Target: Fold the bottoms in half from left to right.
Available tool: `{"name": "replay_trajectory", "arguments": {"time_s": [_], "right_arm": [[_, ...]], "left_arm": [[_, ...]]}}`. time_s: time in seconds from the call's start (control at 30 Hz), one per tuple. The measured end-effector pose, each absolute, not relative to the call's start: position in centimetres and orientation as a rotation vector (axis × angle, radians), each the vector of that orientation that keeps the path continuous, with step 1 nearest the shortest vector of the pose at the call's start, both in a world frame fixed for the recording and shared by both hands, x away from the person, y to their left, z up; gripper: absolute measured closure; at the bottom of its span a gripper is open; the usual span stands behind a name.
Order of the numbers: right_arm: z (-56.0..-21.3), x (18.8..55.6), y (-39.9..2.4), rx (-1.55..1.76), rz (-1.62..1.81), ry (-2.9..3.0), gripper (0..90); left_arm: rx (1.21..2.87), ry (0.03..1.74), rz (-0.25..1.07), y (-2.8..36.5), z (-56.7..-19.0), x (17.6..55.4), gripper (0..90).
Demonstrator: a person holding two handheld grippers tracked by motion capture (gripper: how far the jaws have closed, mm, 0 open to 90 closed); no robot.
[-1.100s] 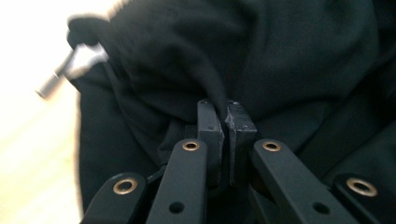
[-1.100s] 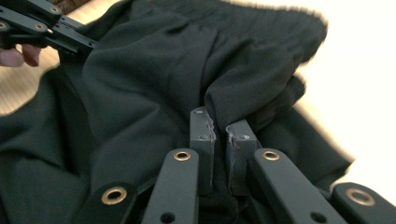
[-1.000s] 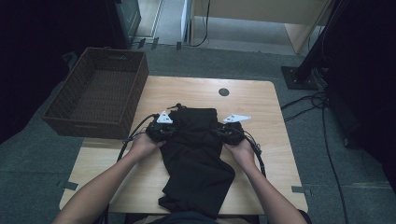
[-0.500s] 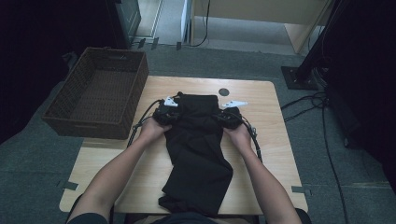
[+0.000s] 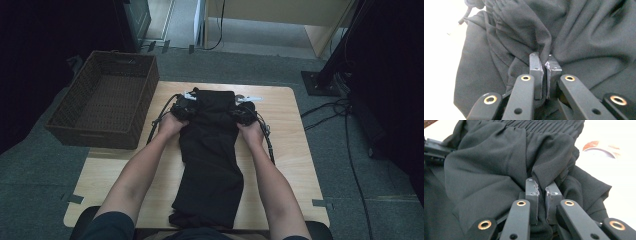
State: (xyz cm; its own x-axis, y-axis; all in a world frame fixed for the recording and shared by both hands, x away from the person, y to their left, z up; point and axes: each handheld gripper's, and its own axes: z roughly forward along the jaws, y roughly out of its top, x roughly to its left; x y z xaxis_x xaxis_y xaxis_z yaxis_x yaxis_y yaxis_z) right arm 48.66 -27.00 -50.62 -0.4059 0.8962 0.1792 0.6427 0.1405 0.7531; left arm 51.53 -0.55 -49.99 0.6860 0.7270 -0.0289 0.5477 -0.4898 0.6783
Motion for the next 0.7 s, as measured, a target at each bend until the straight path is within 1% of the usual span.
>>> {"name": "replay_trajectory", "arguments": {"time_s": [0.13, 0.27, 0.4, 0.47, 0.57, 0.7], "right_arm": [[-49.1, 48.4, -27.3, 1.533, 1.209, 2.111, 84.3], [-45.2, 47.1, -27.5, 1.383, 1.258, 2.100, 84.3], [-40.3, 44.0, -27.9, 1.256, 1.365, 2.045, 84.2], [-39.0, 41.9, -27.9, 1.199, 1.383, 2.052, 84.2], [-39.3, 39.1, -27.8, 1.138, 1.356, 2.116, 84.1], [-43.2, 36.6, -27.6, 1.170, 1.307, 2.206, 84.0]], "left_arm": [[2.111, 0.935, 0.384, 0.4, -48.1, 50.4, 88.2], [2.036, 0.823, 0.465, 1.3, -44.1, 48.2, 88.2], [1.945, 0.717, 0.494, 2.5, -40.9, 44.0, 87.9], [1.964, 0.674, 0.481, 2.9, -40.6, 42.1, 87.7], [2.015, 0.651, 0.438, 3.4, -41.9, 39.8, 87.4], [2.126, 0.658, 0.381, 3.3, -45.2, 38.4, 87.2]]}}
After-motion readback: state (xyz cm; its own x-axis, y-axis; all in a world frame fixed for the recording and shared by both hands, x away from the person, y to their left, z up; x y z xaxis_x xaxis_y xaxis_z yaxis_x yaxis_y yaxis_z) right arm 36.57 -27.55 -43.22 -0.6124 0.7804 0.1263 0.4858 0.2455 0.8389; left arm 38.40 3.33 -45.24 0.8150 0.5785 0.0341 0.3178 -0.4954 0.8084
